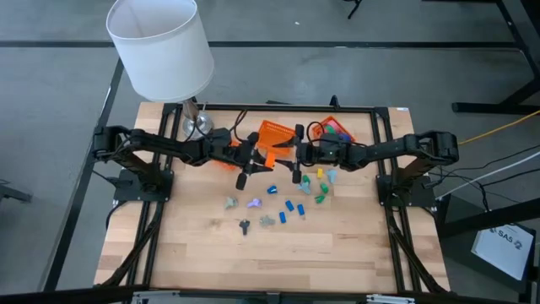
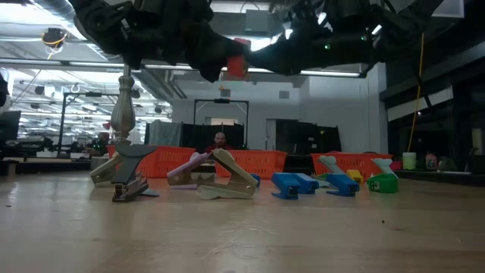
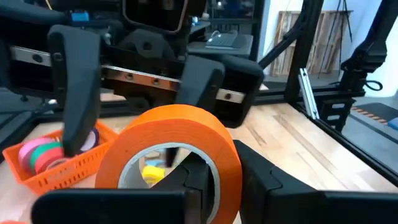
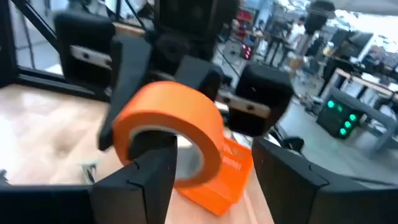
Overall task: Pick and place Stapler, Stapler remover, tape
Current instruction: Put the orange tape into the right orange bin
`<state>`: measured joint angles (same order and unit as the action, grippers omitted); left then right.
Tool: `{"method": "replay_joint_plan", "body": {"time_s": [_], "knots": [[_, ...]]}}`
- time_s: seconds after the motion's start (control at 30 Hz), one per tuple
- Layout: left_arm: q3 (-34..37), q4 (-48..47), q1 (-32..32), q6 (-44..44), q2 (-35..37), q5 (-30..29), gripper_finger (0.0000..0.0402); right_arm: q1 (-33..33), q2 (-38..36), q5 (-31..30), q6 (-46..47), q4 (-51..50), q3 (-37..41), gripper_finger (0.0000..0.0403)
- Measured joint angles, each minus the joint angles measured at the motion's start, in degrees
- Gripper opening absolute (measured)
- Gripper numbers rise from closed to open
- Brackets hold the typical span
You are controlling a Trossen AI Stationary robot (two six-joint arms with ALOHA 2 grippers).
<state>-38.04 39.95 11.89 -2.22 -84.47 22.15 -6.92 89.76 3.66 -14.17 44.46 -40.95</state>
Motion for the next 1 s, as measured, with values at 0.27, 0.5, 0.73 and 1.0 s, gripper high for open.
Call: {"method": "replay_joint_plan", "body": {"time_s": [0.27,0.5,0.73,1.0], "knots": [[0.0,5.6,-0.6,0.5,-2.4,-0.1,0.0047,0.0,0.0,0.5,0.1,1.5,0.0,0.0202],[0.0,8.6,-0.6,1.4,-4.0,-0.6,0.0052,0.1,0.0,0.6,0.0,1.1,0.0,0.0105],[-0.1,7.5,-0.6,3.1,-4.1,-6.0,0.0068,-0.1,0.0,-0.2,-0.8,-1.9,0.0,0.0040],[-0.1,3.1,1.1,3.3,-4.1,-8.0,0.0115,-0.2,-2.4,-5.9,1.5,-10.0,0.0,0.0043]]}}
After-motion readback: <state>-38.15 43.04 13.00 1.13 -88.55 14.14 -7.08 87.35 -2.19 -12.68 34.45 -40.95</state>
